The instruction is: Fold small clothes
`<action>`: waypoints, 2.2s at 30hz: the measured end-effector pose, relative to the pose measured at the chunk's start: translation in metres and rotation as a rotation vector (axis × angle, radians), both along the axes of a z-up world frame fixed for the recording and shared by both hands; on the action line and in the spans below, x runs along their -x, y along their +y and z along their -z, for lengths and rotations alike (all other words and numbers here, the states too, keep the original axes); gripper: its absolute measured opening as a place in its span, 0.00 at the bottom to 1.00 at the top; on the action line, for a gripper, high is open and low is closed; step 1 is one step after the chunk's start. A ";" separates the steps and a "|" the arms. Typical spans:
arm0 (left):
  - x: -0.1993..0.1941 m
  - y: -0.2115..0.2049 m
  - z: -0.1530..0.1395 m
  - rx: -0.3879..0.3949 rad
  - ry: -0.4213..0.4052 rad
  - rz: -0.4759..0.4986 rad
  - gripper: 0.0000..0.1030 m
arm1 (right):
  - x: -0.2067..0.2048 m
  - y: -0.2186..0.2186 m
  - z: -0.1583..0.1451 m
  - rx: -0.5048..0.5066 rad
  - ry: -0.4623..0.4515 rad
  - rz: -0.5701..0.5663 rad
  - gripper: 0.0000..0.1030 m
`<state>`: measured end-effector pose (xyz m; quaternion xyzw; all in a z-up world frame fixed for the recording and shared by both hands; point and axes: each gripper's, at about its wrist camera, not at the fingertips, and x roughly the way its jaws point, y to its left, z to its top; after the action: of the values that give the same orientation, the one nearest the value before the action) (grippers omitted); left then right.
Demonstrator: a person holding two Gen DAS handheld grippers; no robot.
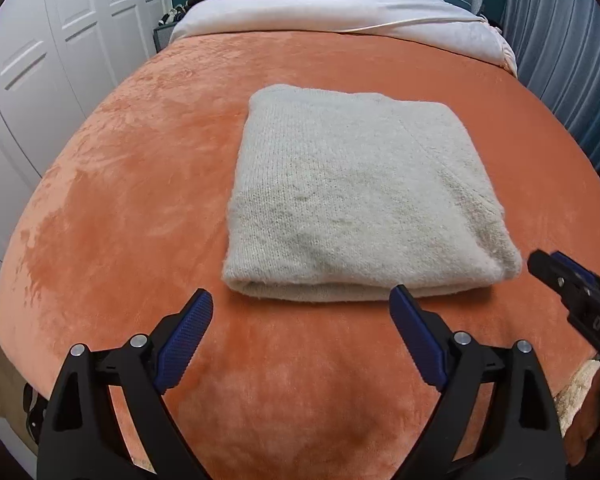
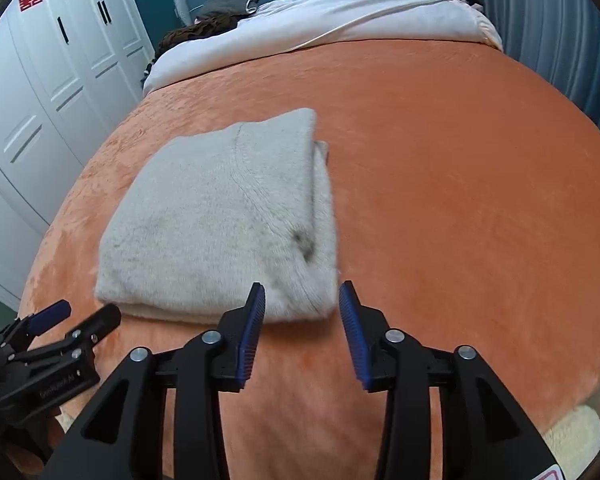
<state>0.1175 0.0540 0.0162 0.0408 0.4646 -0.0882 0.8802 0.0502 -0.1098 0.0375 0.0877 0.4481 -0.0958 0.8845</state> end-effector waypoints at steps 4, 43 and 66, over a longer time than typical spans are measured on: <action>0.016 -0.008 -0.004 -0.049 -0.042 -0.011 0.89 | 0.024 0.000 0.009 0.021 -0.011 0.045 0.62; 0.076 -0.029 0.081 -0.155 -0.177 -0.071 0.89 | 0.076 0.015 0.096 0.178 -0.071 0.064 0.84; 0.068 -0.008 0.082 -0.142 -0.200 -0.136 0.89 | 0.060 0.038 0.100 0.165 -0.078 0.043 0.84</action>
<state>0.0492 0.0457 -0.0659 0.0798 0.3814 0.0093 0.9209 -0.0096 -0.0722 -0.0621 0.0277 0.4018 -0.1481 0.9032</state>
